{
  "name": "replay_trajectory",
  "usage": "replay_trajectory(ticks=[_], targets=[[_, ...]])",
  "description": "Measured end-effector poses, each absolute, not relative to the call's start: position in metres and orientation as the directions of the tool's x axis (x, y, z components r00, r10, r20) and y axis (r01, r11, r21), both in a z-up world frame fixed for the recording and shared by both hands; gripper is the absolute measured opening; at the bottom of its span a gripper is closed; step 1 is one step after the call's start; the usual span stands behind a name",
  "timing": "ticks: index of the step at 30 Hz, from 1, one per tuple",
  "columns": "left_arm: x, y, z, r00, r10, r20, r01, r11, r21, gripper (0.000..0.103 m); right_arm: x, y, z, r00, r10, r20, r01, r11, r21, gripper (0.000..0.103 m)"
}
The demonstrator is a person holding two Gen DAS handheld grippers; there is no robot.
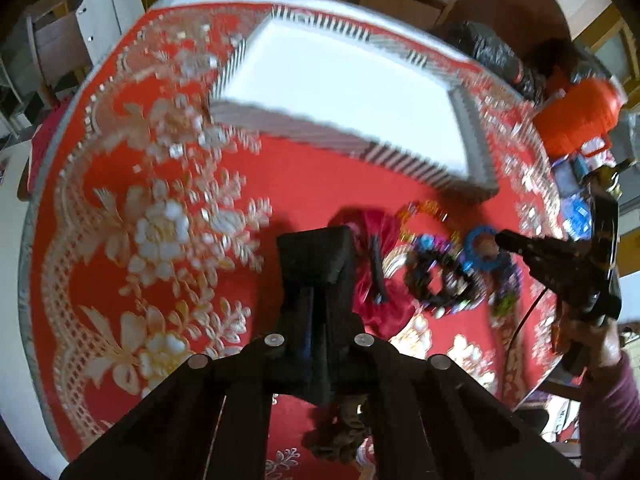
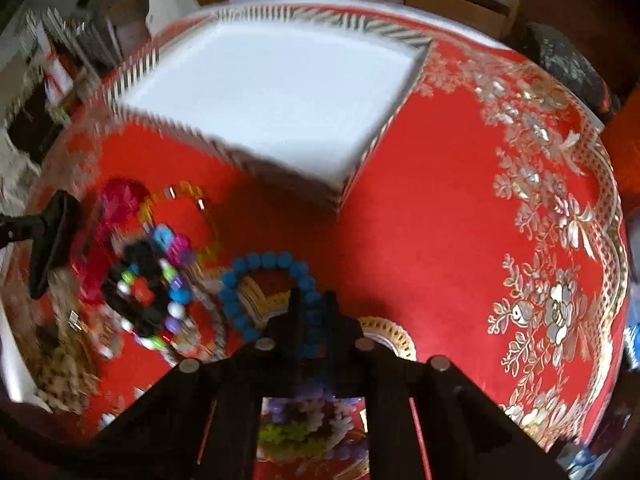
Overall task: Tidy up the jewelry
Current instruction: 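Grasp and lift the blue beaded bracelet with the right tool while the left tool lifts the pouch, then lower the blue bracelet into the tray with the right tool while the left tool drops the pouch there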
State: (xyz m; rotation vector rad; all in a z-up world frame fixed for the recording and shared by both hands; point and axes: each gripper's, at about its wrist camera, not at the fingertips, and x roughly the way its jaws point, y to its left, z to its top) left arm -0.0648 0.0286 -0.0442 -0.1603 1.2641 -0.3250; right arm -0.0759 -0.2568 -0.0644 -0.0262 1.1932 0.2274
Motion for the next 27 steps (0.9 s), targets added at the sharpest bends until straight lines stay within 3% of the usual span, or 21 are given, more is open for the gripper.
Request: replay_trajectory(ticks=[7,13,19,27], targets=[[-0.026,0.031,-0.005,0.334,-0.372,-0.866,0.183,0.927,-0.328,0.000,-0.073,-0.267,0.017,0.493,0.245,-0.835,-0.182,0.967,0.176,0.009],[0.019,0.024,0.011,0.384,-0.348,-0.855,0.194,0.936,-0.294,0.000,-0.045,-0.259,0.043,0.546,0.278,-0.790,-0.172,0.960,0.219,0.009],[0.079,0.006,-0.001,0.408,-0.262,-0.874,0.182,0.962,-0.203,0.000,-0.003,-0.245,0.022,0.518,0.314,-0.796,-0.132,0.949,0.287,0.009],[0.130,-0.004,-0.063,0.319,-0.156,-0.935,0.121,0.985,-0.123,0.000,0.034,-0.257,-0.048,0.431,0.340,-0.836,-0.002,0.927,0.376,0.009]])
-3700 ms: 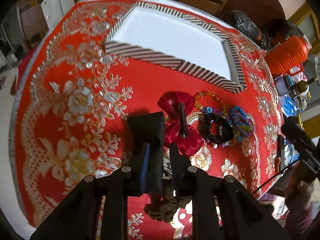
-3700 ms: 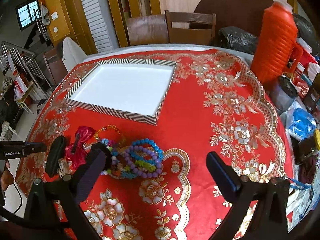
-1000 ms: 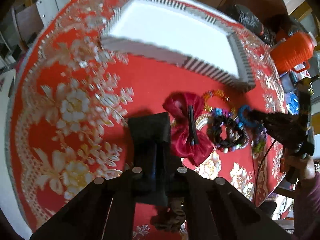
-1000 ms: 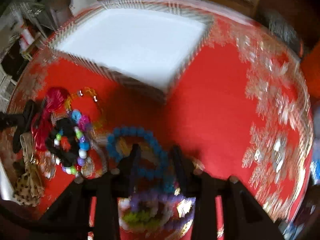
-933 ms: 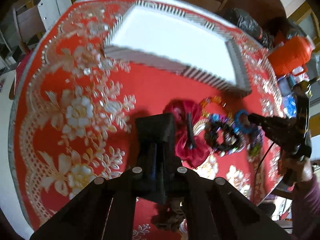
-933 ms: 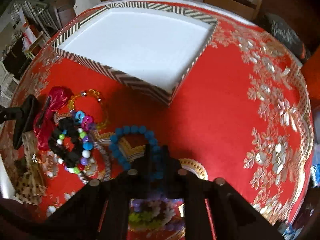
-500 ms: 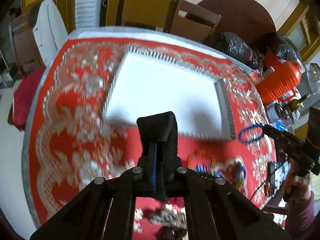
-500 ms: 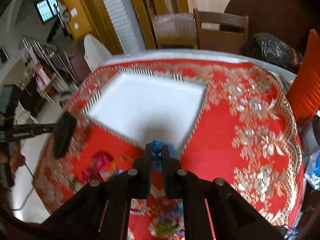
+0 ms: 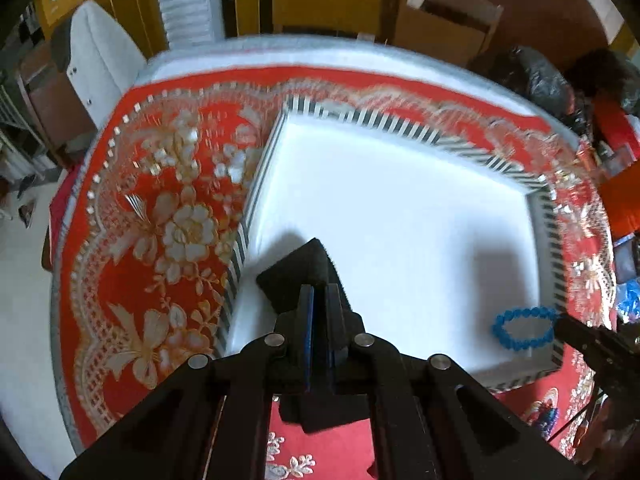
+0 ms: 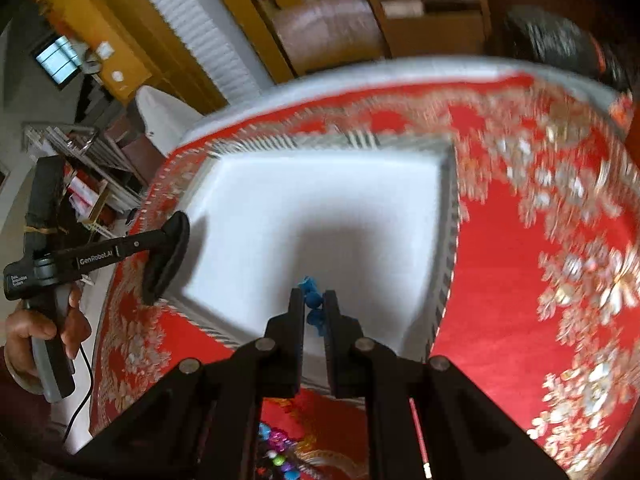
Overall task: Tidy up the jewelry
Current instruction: 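Lower the blue bracelet into the tray with the right tool while the left tool drops the pouch there, then withdraw both tools from the tray back toward the jewelry pile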
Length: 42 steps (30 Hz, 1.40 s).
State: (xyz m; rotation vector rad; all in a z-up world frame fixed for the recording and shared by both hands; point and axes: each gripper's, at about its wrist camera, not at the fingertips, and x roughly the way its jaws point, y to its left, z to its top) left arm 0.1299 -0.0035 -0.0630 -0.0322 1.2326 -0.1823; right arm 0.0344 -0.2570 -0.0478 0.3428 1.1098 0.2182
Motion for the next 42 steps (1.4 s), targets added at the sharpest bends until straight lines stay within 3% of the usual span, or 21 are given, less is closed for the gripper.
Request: replay_trajectory(ticks=[5,15,18,20,22,28,36,42], targets=[[0.117,-0.009,-0.081,0.272,-0.141,-0.952,0.150,0.983,-0.102,0.000,0.025,-0.269,-0.081,0.348,0.291,-0.891,0.045,0.944,0.326,0.009],[0.063,-0.005,-0.087,0.241,-0.180,-0.954,0.153,0.977,-0.146,0.000,0.003,-0.259,-0.085,0.278,0.270,-0.922,-0.043,0.962,0.269,0.009],[0.054,-0.006,-0.081,0.264,-0.160,-0.951,0.150,0.981,-0.123,0.000,0.001,-0.260,-0.076,0.312,0.269,-0.911,-0.029,0.961,0.274,0.022],[0.051,-0.006,-0.074,0.272,-0.147,-0.951,0.146,0.983,-0.110,0.000,-0.002,-0.259,-0.063,0.360,0.295,-0.885,-0.019,0.951,0.309,0.043],[0.047,-0.007,-0.065,0.286,-0.138,-0.948,0.140,0.985,-0.101,0.007,-0.008,-0.255,-0.046,0.414,0.288,-0.863,-0.029,0.952,0.304,0.053],[0.025,-0.008,-0.032,0.361,-0.104,-0.927,0.143,0.988,-0.055,0.008,-0.035,-0.235,-0.003,0.514,0.240,-0.823,-0.085,0.970,0.230,0.053],[-0.015,-0.005,-0.002,0.431,-0.133,-0.892,0.134,0.988,-0.082,0.008,-0.088,-0.229,0.044,0.624,0.228,-0.747,-0.099,0.972,0.214,0.057],[-0.048,-0.004,0.008,0.454,-0.156,-0.877,0.159,0.983,-0.092,0.008,-0.123,-0.224,0.063,0.678,0.220,-0.701,-0.110,0.974,0.199,0.066]])
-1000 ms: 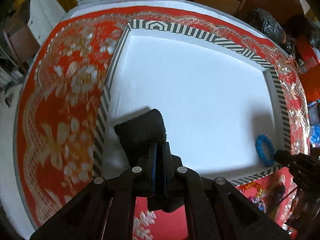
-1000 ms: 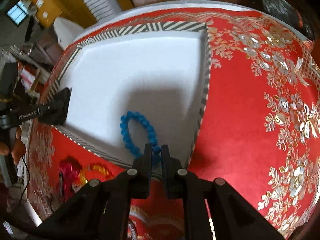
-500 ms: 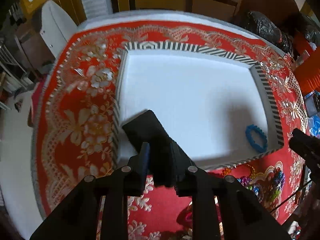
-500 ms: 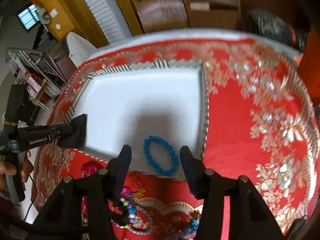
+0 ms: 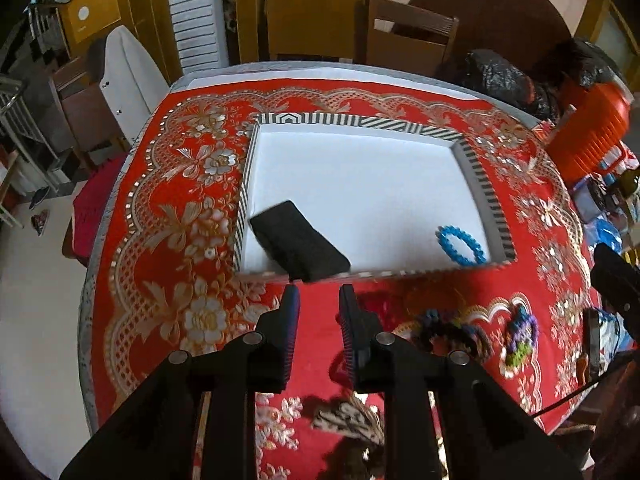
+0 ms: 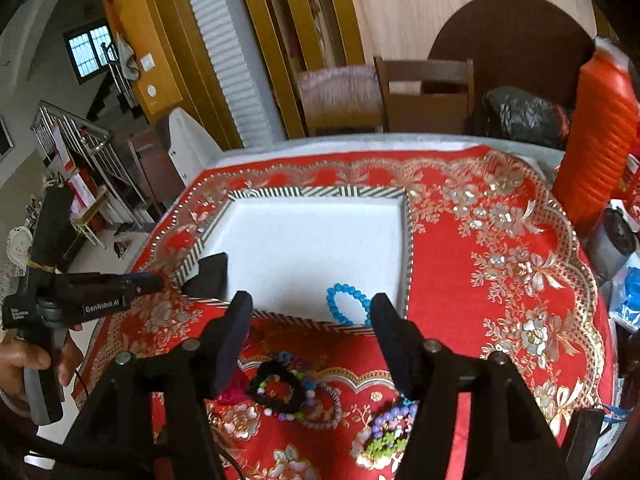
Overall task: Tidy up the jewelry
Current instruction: 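Withdraw both tools from the tray back toward the jewelry pile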
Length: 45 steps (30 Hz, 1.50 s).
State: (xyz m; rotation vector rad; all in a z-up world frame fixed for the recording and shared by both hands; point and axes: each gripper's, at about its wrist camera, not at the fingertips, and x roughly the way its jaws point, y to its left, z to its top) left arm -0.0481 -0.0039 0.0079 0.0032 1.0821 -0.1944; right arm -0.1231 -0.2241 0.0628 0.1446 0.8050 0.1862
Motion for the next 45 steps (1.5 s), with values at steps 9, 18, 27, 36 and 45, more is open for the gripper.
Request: replay_trajectory(ticks=[9,18,27,36,45], targets=[[-0.085,-0.003,0.018,0.484,-0.168,-0.859,0.185,0.979,-0.087,0.007,-0.166,-0.216,0.064,0.685,0.195,-0.702,-0.102,0.980,0.173,0.066],[-0.107,-0.003,0.018,0.489,-0.173,-0.855,0.211,0.975,-0.076,0.008,-0.196,-0.210,0.062,0.680,0.180,-0.711,-0.089,0.982,0.164,0.066],[-0.118,-0.005,0.018,0.492,-0.169,-0.854,0.223,0.973,-0.065,0.008,-0.209,-0.204,0.059,0.670,0.175,-0.721,-0.087,0.984,0.158,0.067],[-0.124,-0.007,0.016,0.489,-0.173,-0.855,0.233,0.971,-0.063,0.007,-0.214,-0.204,0.061,0.672,0.168,-0.721,-0.080,0.985,0.155,0.067],[-0.125,-0.009,0.014,0.480,-0.176,-0.859,0.236,0.969,-0.067,0.007,-0.214,-0.208,0.055,0.663,0.163,-0.730,-0.066,0.985,0.160,0.067]])
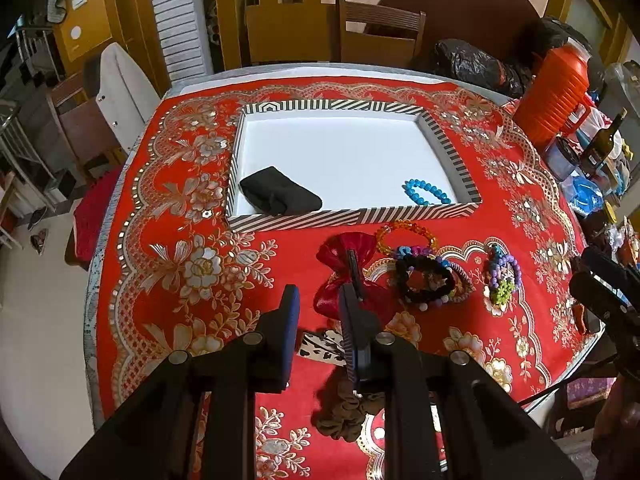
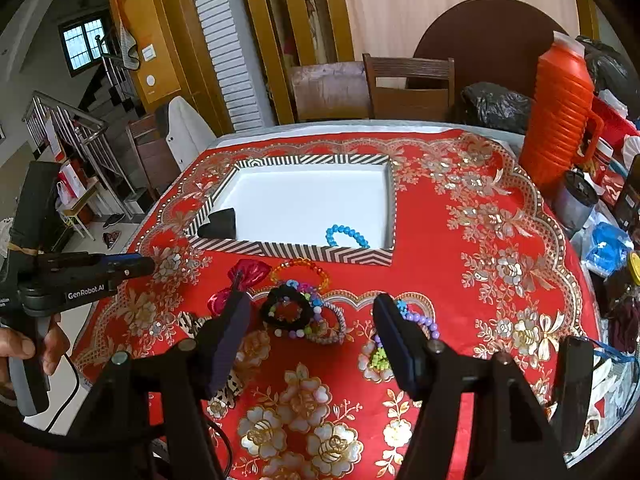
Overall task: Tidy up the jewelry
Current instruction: 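Withdraw both tools from the tray back toward the jewelry pile, then grasp the red satin bow with the left tool while the right tool grasps the orange bracelet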
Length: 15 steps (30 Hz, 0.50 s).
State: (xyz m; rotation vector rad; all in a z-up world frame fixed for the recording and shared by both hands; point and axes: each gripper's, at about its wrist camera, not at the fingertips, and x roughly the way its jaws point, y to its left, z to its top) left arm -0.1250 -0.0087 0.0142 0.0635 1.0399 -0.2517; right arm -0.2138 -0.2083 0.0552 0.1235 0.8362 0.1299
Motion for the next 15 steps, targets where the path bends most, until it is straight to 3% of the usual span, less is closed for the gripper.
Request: replay_trajectory(ticks=[15], targets=[[-0.1175,-0.0034,0.0084,0.461,-0.182,-0.869,0.221,0.972,-0.086,0.007,-0.2090,-0.2115,0.0467,0.646,0.165,-0.745,-0.057,0.984,0.168,0.067]])
